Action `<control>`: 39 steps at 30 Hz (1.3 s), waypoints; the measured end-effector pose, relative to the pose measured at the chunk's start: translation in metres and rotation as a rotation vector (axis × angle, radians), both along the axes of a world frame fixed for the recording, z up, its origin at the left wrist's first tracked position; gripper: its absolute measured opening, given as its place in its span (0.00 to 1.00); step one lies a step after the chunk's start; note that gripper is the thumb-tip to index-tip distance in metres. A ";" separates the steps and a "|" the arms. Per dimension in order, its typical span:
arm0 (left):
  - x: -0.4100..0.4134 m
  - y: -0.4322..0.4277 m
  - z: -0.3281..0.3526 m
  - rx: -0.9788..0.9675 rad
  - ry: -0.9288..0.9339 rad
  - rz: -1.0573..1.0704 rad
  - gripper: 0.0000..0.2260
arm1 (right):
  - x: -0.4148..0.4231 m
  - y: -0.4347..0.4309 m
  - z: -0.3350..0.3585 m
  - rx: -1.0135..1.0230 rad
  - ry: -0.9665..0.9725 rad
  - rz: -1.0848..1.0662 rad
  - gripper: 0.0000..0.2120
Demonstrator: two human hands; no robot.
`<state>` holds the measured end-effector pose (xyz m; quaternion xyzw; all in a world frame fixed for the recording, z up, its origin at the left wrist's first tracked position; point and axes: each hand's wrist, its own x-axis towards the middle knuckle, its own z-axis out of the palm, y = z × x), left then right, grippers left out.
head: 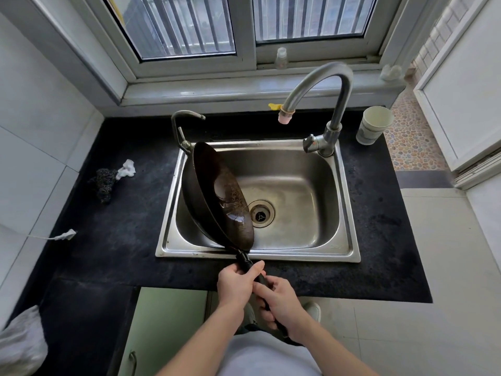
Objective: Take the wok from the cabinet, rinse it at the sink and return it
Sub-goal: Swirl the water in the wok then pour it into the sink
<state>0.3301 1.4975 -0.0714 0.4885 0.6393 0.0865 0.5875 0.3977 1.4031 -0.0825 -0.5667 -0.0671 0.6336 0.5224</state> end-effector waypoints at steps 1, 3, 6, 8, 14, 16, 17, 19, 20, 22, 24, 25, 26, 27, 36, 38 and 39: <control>-0.003 0.001 -0.002 -0.017 -0.023 0.009 0.06 | -0.003 0.001 0.000 0.008 -0.042 0.007 0.09; -0.008 0.002 -0.006 -0.057 -0.068 0.021 0.05 | -0.006 0.001 -0.001 0.025 -0.129 0.028 0.08; -0.017 0.006 -0.013 -0.126 -0.133 0.030 0.05 | -0.015 0.003 -0.002 0.034 -0.241 0.036 0.04; -0.023 0.009 -0.017 -0.169 -0.175 0.032 0.05 | -0.022 0.005 -0.005 0.026 -0.346 0.034 0.02; -0.034 0.021 -0.020 -0.366 -0.351 0.137 0.06 | -0.048 0.017 -0.015 -0.130 -0.711 0.011 0.09; -0.035 0.024 -0.021 -0.403 -0.373 0.168 0.06 | -0.057 0.019 -0.017 -0.181 -0.802 0.031 0.11; -0.036 0.026 -0.022 -0.415 -0.376 0.167 0.07 | -0.059 0.019 -0.017 -0.202 -0.823 0.030 0.11; -0.039 0.031 -0.024 -0.446 -0.391 0.128 0.08 | -0.063 0.020 -0.016 -0.241 -0.842 0.025 0.11; -0.042 0.033 -0.024 -0.465 -0.410 0.103 0.08 | -0.065 0.020 -0.015 -0.253 -0.846 0.023 0.11; -0.046 0.038 -0.024 -0.505 -0.458 0.069 0.10 | -0.068 0.023 -0.012 -0.256 -0.786 0.015 0.09; -0.050 0.042 -0.023 -0.536 -0.492 0.067 0.09 | -0.072 0.027 -0.007 -0.204 -0.572 -0.004 0.09; -0.052 0.044 -0.023 -0.558 -0.511 0.081 0.08 | -0.073 0.029 -0.005 -0.171 -0.459 -0.014 0.10; -0.053 0.047 -0.023 -0.584 -0.527 0.096 0.07 | -0.074 0.032 -0.004 -0.155 -0.366 -0.023 0.11; -0.053 0.050 -0.023 -0.610 -0.540 0.107 0.07 | -0.073 0.036 -0.002 -0.157 -0.282 -0.033 0.12; -0.062 0.062 -0.022 -0.640 -0.554 0.018 0.12 | -0.078 0.051 0.008 -0.201 -0.087 -0.075 0.11; -0.061 0.060 -0.022 -0.639 -0.563 0.027 0.12 | -0.080 0.051 0.006 -0.213 -0.211 -0.063 0.13; -0.061 0.058 -0.022 -0.643 -0.576 0.046 0.12 | -0.079 0.050 0.005 -0.213 -0.274 -0.051 0.14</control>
